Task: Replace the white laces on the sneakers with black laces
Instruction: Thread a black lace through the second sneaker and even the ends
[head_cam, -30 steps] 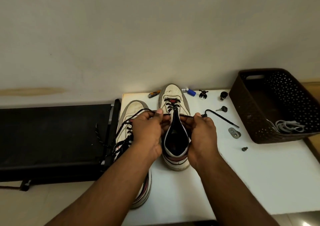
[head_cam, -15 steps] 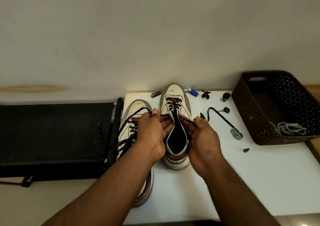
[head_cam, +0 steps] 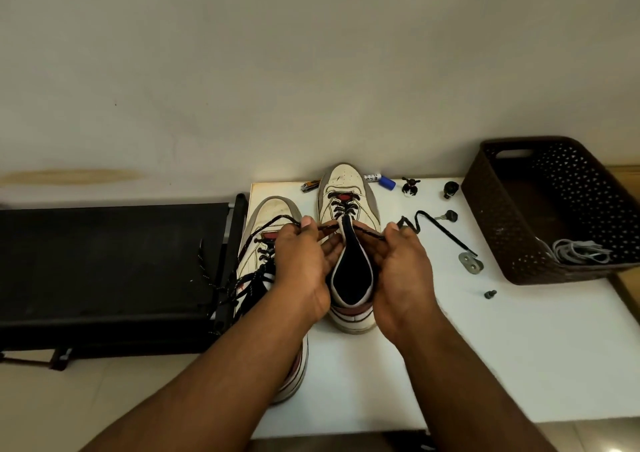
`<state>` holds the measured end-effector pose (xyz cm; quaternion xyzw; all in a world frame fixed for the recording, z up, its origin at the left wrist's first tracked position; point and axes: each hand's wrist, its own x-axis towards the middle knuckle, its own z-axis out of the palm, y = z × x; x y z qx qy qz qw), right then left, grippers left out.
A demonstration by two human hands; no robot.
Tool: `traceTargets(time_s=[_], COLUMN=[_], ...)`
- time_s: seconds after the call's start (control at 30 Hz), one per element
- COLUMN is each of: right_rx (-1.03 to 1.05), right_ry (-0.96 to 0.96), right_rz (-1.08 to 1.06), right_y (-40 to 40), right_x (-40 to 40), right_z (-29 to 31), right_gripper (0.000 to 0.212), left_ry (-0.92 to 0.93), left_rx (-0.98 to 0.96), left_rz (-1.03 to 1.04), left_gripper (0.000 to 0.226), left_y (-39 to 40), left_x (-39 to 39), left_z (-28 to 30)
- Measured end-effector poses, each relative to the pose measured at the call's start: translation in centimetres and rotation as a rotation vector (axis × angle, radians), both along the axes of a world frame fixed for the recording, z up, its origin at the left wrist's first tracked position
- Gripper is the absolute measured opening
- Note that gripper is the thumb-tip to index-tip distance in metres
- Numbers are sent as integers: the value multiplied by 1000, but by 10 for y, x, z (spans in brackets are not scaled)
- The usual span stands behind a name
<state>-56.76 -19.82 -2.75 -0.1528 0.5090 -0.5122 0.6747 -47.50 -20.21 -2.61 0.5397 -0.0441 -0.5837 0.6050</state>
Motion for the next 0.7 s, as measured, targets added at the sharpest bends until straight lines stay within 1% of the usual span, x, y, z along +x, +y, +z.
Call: traceTargets(time_s=[0.07, 0.2, 0.3, 0.37, 0.47, 0.5, 0.6, 0.7], right_rx=[6, -13, -65, -98, -136, -162, -276, -367], right_ry=[16, -56, -7, 94, 223, 256, 341, 367], right_rz=[15, 53, 78, 81, 53, 36, -7, 2], right_y=[6, 8, 1, 0, 10, 13, 26, 42], right_x=[3, -3, -11, -14, -16, -15, -17, -18], right_z=[-1, 0, 9, 18, 31, 34, 47, 67], right_gripper=[18, 29, 22, 20, 20, 20, 21, 26], left_ry=[-12, 14, -1, -85, -258, -315, -519, -595], left_rx=[-14, -40, -72, -98, -143, -154, -217, -307], left_rz=[-11, -33, -75, -111, -165, -172, -154, -128], left_gripper=[18, 14, 11, 11, 6, 7, 9, 10], left_y=[1, 2, 3, 5, 17, 22, 39, 52], left_x=[-1, 1, 2, 1, 0, 1, 4, 13], left_z=[0, 3, 8, 10, 22, 27, 45, 75])
